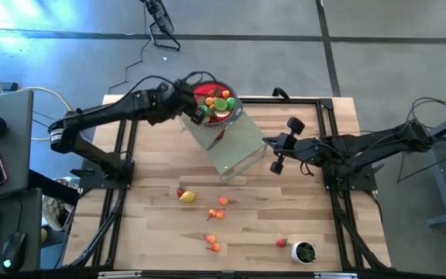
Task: Pick & Place Fruit
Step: Put the orange pear into the red strainer on the shelf
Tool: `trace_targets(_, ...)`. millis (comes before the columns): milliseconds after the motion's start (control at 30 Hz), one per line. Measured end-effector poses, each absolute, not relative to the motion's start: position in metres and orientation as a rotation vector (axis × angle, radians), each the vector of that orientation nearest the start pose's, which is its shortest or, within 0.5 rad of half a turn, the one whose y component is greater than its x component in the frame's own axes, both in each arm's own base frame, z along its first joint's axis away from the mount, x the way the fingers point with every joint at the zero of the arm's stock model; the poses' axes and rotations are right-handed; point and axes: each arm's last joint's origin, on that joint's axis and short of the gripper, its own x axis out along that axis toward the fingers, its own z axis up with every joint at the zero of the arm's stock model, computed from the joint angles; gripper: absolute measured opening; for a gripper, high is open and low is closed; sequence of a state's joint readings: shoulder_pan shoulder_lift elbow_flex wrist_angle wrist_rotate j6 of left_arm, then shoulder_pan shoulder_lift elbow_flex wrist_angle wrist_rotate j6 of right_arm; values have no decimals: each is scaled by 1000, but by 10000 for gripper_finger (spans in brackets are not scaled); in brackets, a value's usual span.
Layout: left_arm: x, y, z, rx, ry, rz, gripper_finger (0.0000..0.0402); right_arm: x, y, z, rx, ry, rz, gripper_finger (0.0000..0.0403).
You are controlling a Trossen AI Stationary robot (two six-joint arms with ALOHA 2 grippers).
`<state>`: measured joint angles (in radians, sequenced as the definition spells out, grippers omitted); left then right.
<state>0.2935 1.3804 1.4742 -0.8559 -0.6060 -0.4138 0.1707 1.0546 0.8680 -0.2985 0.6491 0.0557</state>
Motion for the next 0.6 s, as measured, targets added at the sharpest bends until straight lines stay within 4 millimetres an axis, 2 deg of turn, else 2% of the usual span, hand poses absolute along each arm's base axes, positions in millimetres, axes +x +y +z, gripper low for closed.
trace_targets(300,254,130,377,-354,576,1014,136,222,15,304,-136,438,-499,3)
trace_targets(600,282,143,354,-375,617,957,136,222,15,304,-143,444,-497,2)
